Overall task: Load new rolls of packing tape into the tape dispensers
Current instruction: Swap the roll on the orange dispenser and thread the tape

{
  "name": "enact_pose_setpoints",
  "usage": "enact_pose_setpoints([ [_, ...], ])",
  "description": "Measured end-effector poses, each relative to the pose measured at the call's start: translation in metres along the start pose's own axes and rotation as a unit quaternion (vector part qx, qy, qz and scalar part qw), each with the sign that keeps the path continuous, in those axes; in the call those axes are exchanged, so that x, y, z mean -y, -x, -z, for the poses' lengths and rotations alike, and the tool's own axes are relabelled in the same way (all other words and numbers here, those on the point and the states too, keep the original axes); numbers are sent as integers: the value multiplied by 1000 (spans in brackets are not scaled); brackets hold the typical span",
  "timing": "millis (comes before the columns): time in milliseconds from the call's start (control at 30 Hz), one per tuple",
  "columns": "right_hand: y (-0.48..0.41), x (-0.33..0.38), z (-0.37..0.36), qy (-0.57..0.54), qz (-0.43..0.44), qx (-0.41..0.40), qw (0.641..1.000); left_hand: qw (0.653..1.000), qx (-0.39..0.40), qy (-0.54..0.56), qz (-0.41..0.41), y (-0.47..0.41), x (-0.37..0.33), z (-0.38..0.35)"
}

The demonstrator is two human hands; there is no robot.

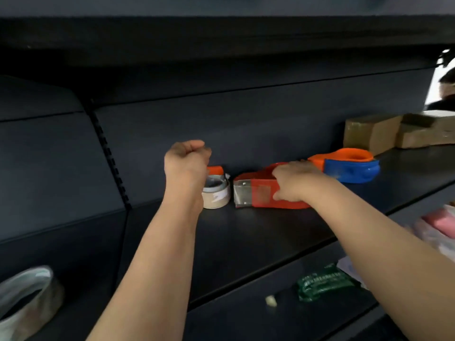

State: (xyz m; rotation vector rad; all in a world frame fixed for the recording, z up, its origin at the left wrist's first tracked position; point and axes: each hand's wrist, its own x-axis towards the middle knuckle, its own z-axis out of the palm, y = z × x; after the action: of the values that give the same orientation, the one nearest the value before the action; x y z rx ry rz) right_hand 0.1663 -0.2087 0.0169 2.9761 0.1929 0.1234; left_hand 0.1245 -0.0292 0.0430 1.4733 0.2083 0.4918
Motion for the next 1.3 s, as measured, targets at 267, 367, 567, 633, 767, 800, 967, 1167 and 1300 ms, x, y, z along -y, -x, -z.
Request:
enact_pose_setpoints([
  [267, 7, -71, -31, -154, -27, -207, 966, 999, -11, -45, -11, 35, 12, -46],
  [367, 11, -115, -37, -130, -83, -154, 976, 998, -5, -55, -14, 51, 14, -67],
  [567, 0, -165, -53, -101, -144, -26, 984, 995, 46, -80, -25, 76, 13, -96],
  [633, -4, -170, -58, -70, -150, -34, 986, 995, 47, -82, -29, 80, 13, -99],
  [767, -2, -168, -62, -32, -136, -71, 988, 995, 54, -82, -24, 90, 15, -98],
  [800, 3, -167, -63, -44, -144, -76, 986, 995, 56, -83, -24, 93, 16, -98],
  [967, 61, -145, -59, -187, -142, -259, 937, 992, 66, -99, -43, 109, 14, -88],
  [1167, 142, -78, -21, -645, 30, -200, 737, 990, 36, -121, -68, 141, 11, -33],
  [1300, 188, -7, -24, -897, 125, 67, 418, 989, 77, -122, -4, 180, 7, 53],
])
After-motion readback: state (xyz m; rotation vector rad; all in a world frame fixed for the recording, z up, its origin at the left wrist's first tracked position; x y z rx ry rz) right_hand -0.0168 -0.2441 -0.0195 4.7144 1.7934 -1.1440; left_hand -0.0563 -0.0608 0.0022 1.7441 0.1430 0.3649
